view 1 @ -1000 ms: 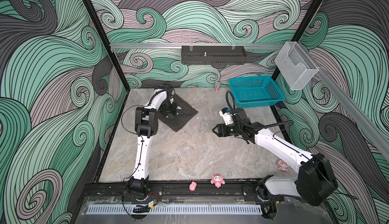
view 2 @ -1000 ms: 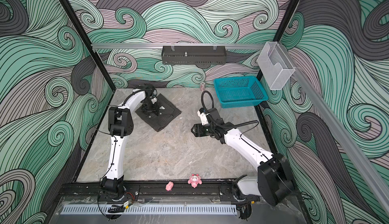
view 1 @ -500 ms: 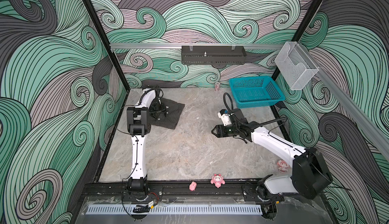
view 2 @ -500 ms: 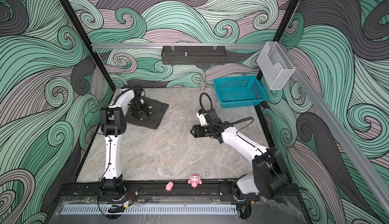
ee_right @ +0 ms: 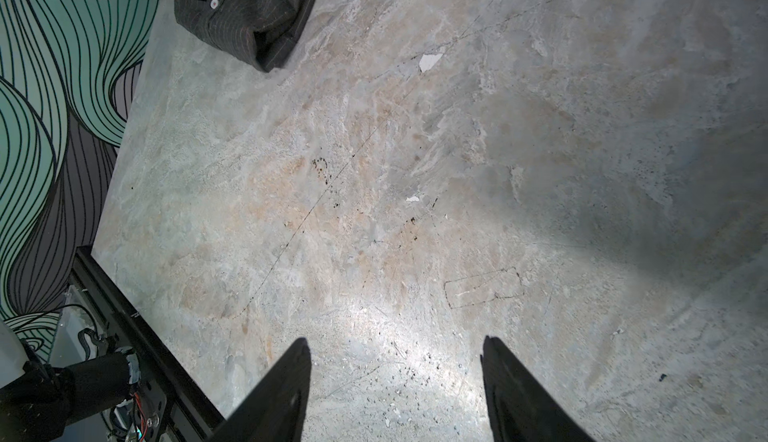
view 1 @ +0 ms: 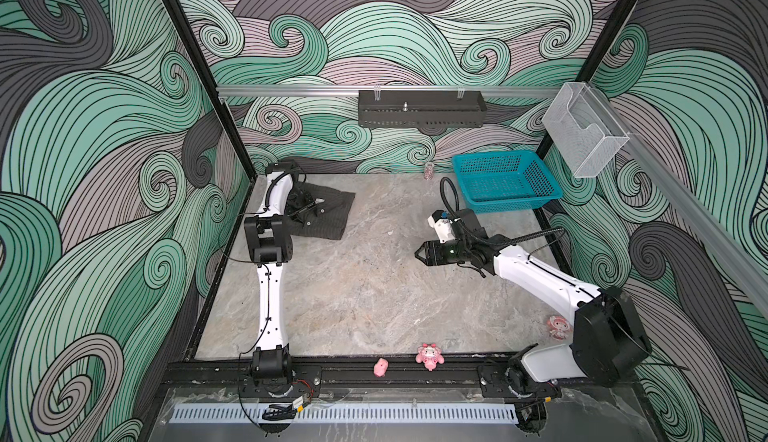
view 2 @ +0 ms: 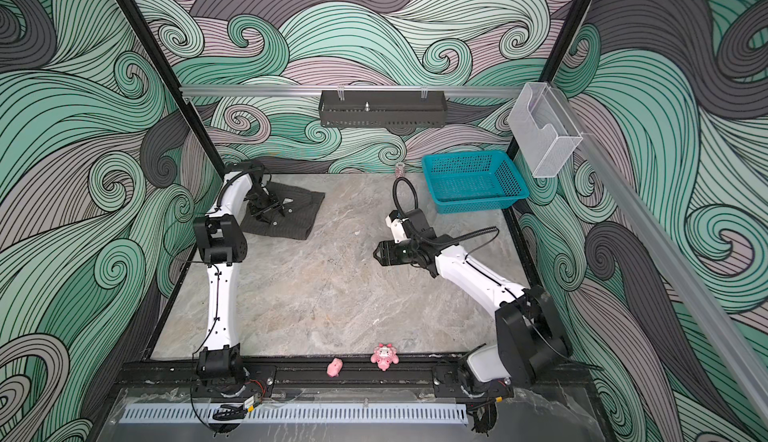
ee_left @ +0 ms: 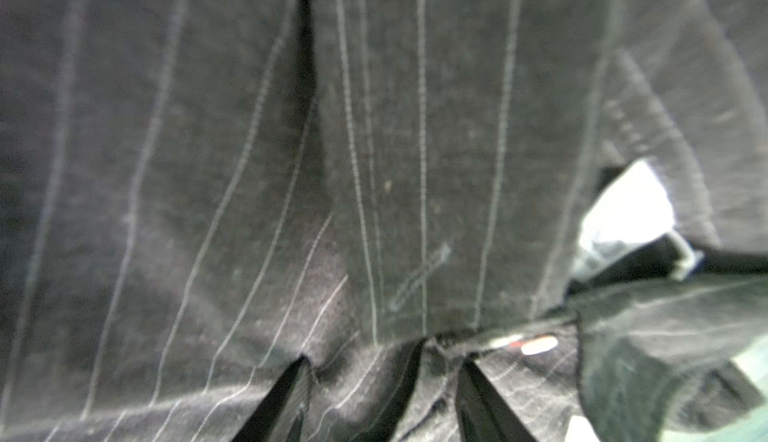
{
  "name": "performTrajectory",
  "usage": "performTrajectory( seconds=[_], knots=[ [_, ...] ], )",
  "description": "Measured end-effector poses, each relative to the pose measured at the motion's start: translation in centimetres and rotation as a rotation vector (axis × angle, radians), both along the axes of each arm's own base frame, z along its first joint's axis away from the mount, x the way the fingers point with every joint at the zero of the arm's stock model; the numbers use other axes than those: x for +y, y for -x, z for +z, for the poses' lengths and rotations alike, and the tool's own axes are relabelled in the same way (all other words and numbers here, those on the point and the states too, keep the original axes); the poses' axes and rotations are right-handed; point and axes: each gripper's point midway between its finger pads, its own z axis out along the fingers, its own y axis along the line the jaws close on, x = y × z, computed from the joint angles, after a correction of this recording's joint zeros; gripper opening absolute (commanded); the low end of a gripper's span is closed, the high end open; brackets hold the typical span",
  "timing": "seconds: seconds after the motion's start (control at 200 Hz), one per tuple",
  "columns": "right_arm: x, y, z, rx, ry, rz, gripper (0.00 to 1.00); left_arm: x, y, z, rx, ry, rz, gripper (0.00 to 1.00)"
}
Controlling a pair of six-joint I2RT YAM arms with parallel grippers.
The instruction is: Fold and stack the long sleeve shirts
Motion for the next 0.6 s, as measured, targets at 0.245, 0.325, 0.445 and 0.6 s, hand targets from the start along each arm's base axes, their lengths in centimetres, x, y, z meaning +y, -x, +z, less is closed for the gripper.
performTrajectory(
  seconds=[0.245,0.325,0.445,0.6],
  knots=[
    [0.0,-0.2,-2.1,0.06,0.017,0.001,0.67,2.1,-3.8,0.4,-0.151,0.0,0.019,0.59],
    [0.1,-0.2,-2.3,0.067,0.02,0.002,0.67,2.2,-4.1,0.7,-0.174,-0.006,0.003,0.64],
    [0.2,-0.5,-1.9,0.054,0.015,0.001,0.67,1.7,-3.8,2.1,-0.199,-0.019,-0.038,0.69],
    [-0.4,-0.7,0.1,-0.032,0.01,-0.016,0.68,0.5,-1.1,10.0,-0.327,-0.048,-0.083,0.83]
  ],
)
